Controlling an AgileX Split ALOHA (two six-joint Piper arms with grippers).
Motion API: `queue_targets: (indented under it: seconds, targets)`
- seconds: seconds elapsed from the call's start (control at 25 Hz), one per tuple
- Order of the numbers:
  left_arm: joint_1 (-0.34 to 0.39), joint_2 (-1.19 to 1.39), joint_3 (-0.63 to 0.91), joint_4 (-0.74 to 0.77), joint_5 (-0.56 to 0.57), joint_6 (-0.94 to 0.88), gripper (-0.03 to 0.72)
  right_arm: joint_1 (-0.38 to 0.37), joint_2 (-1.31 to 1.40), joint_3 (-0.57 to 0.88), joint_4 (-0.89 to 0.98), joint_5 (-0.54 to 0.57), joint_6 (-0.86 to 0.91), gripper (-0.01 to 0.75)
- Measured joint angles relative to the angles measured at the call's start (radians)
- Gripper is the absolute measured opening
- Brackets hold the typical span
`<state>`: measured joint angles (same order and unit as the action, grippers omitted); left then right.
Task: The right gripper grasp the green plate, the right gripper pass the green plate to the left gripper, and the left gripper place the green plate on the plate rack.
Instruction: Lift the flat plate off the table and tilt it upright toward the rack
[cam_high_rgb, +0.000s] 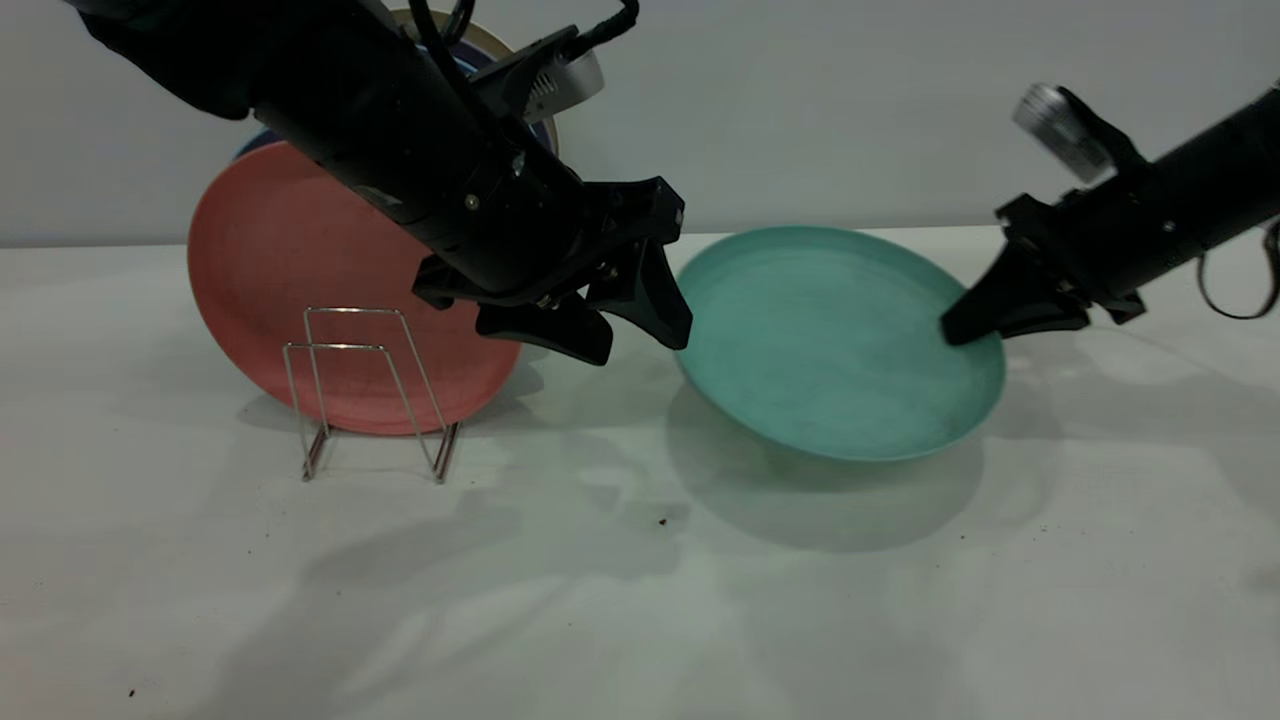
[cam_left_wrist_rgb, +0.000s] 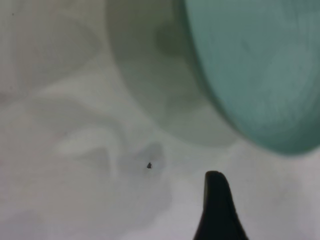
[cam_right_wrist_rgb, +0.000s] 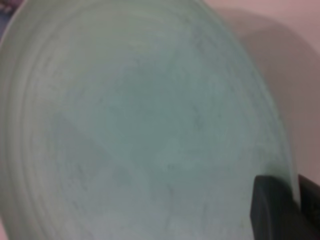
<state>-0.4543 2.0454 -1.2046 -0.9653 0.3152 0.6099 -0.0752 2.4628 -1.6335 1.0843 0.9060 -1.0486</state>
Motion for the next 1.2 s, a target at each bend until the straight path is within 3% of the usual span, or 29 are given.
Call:
queue_targets:
  seconds: [0.28, 0.84, 1.04, 1.2]
  targets:
    - [0.0, 0.007, 0.0, -0.011, -0.044, 0.0, 0.528, 0.008, 0.0, -0.005, 0.007, 0.057, -0.026, 0.015]
    - [0.0, 0.02, 0.0, -0.221, -0.185, 0.001, 0.499, 0.019, 0.0, -0.006, 0.153, 0.16, -0.128, 0.017]
    - [0.0, 0.051, 0.0, -0.264, -0.178, 0.001, 0.374, 0.041, 0.0, -0.006, 0.152, 0.177, -0.153, 0.02]
    - [-0.001, 0.054, 0.0, -0.273, -0.171, 0.0, 0.158, 0.049, 0.001, -0.006, 0.149, 0.176, -0.169, 0.031]
